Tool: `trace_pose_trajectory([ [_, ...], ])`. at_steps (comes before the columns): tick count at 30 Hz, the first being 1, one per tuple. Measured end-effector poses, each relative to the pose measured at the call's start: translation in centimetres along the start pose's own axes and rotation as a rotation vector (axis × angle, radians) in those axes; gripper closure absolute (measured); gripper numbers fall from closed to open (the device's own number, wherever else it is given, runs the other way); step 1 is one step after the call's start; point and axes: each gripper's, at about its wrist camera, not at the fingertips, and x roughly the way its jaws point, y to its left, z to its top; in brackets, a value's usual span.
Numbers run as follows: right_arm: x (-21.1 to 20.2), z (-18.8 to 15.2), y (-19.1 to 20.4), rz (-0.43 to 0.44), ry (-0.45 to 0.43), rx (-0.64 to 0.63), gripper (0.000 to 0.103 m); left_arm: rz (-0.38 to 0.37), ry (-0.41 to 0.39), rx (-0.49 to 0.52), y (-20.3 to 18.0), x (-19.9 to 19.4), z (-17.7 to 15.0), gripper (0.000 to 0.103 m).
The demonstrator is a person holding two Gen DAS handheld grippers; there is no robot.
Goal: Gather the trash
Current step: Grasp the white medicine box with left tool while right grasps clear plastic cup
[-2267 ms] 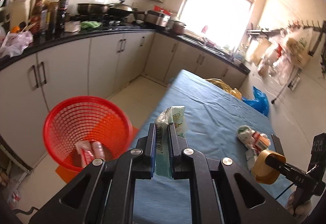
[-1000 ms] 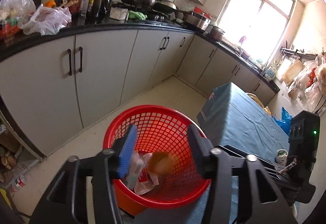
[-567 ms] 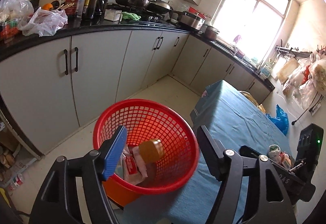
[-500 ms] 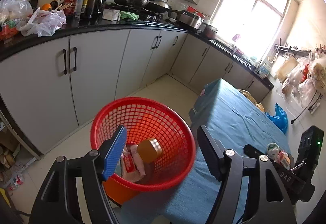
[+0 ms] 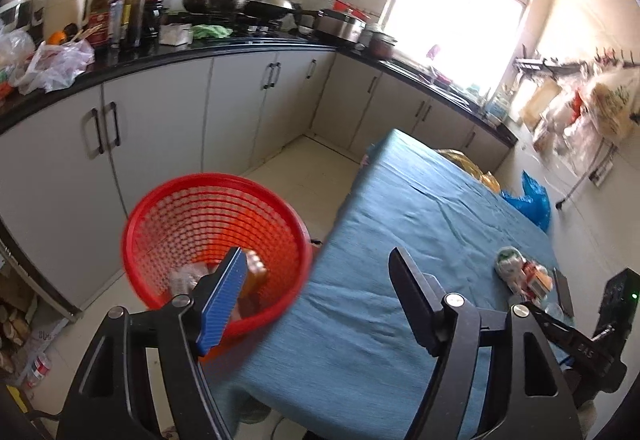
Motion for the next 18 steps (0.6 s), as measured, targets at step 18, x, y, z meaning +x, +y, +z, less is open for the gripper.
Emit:
trace_pose_trajectory([
  [18,-7.0,-1.1,-14.8,-0.220,-0.018,0.193,0.025,-0.228,0.265,0.286,-17.3,8.5,-5.7,0.028],
])
